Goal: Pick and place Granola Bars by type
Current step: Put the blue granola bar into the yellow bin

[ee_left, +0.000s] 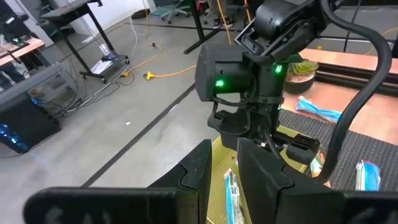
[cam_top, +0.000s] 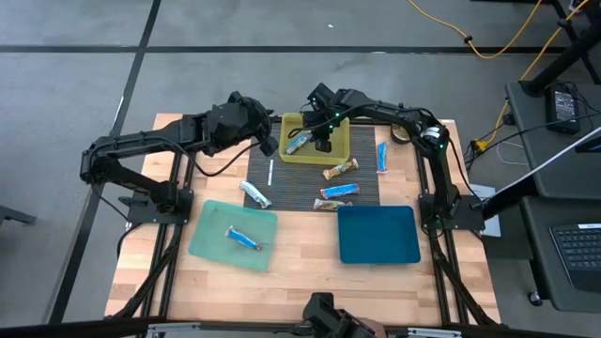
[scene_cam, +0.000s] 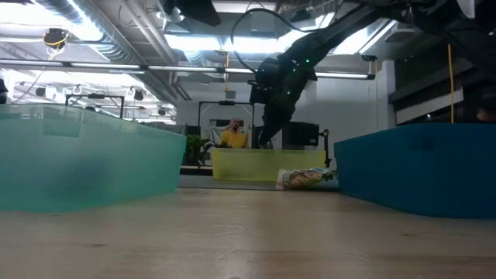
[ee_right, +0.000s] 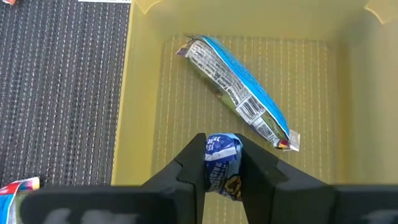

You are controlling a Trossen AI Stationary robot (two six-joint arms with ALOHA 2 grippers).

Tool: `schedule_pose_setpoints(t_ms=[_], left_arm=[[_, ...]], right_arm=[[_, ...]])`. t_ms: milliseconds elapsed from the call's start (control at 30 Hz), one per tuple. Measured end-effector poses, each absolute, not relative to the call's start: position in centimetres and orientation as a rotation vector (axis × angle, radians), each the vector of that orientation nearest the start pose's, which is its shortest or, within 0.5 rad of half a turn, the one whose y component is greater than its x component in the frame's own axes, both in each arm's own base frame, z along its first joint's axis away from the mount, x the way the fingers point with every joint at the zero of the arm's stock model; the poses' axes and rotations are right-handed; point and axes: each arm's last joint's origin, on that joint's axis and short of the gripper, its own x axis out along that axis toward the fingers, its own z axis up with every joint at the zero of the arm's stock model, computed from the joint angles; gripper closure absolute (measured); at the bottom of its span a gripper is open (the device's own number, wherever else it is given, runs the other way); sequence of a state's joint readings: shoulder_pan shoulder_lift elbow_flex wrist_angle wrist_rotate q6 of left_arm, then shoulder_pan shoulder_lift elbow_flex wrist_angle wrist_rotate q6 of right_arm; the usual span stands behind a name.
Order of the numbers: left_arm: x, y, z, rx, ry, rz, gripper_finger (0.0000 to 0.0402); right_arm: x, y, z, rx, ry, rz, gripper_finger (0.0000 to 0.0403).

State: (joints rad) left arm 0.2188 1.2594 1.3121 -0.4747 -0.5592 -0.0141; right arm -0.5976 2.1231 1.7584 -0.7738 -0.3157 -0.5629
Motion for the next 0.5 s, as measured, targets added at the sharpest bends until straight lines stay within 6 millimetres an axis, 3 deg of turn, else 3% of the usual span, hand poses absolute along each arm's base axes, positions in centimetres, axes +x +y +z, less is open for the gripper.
schedule_pose_setpoints(t_ms=[500], left_arm=[[25.35, 7.30, 39.11, 0.067, 0.416, 0.804, 0.0329]], right_arm=[[37.79, -24.61, 21.16, -0.019, 1.020, 0.035, 0.0325]])
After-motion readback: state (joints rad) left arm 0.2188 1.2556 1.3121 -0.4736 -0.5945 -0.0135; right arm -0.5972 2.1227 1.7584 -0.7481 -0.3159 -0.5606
